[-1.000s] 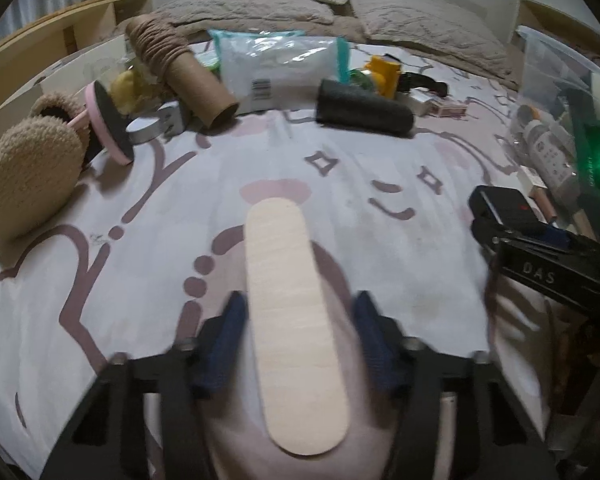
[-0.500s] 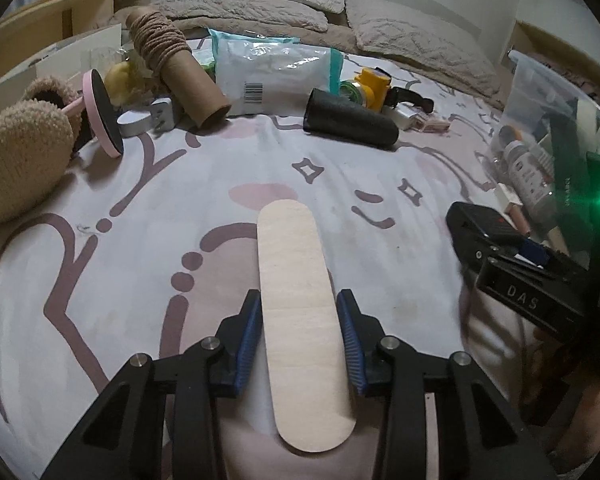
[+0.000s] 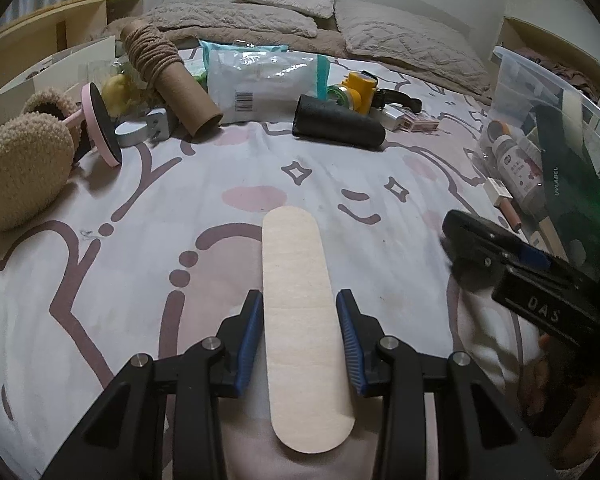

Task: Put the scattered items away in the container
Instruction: 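Close the left gripper on the wooden paddle and lift it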

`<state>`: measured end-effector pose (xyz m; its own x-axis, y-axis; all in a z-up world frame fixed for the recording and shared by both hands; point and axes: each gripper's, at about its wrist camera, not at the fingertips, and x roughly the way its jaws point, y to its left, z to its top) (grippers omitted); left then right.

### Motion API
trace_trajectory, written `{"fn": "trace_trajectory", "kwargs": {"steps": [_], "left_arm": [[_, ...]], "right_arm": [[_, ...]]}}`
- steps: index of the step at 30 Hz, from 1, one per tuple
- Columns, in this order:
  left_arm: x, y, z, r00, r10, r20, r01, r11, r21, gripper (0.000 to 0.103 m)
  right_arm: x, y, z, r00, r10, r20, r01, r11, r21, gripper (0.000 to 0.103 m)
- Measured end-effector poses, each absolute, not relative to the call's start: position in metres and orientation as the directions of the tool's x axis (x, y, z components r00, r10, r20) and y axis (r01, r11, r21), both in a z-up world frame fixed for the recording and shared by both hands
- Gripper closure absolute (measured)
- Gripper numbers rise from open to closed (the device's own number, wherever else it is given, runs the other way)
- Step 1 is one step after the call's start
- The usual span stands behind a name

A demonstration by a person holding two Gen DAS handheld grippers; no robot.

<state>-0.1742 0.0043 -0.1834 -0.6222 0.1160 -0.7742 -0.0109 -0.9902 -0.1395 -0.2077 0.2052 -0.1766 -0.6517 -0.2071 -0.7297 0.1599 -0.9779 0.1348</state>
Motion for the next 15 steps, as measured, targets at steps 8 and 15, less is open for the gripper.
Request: {"fn": "trace_trajectory", "kwargs": {"steps": [8, 15], "left_arm": [[-0.17, 0.004, -0.182, -0.621, 0.126, -0.774, -0.019, -0.989, -0.146, 0.066], [-0.167, 0.006, -0.18, -0.623, 0.134, -0.771, -0.027, -0.988, -0.15, 0.066]], "right_arm": [[-0.169, 0.177, -0.184, -0.609, -0.18, -0.772, 0.248, -0.968, 0.03, 0.021], [-0.177, 0.173, -0.187, -0.606, -0.167, -0.778, 0.232, -0.972, 0.027, 0.02]]}}
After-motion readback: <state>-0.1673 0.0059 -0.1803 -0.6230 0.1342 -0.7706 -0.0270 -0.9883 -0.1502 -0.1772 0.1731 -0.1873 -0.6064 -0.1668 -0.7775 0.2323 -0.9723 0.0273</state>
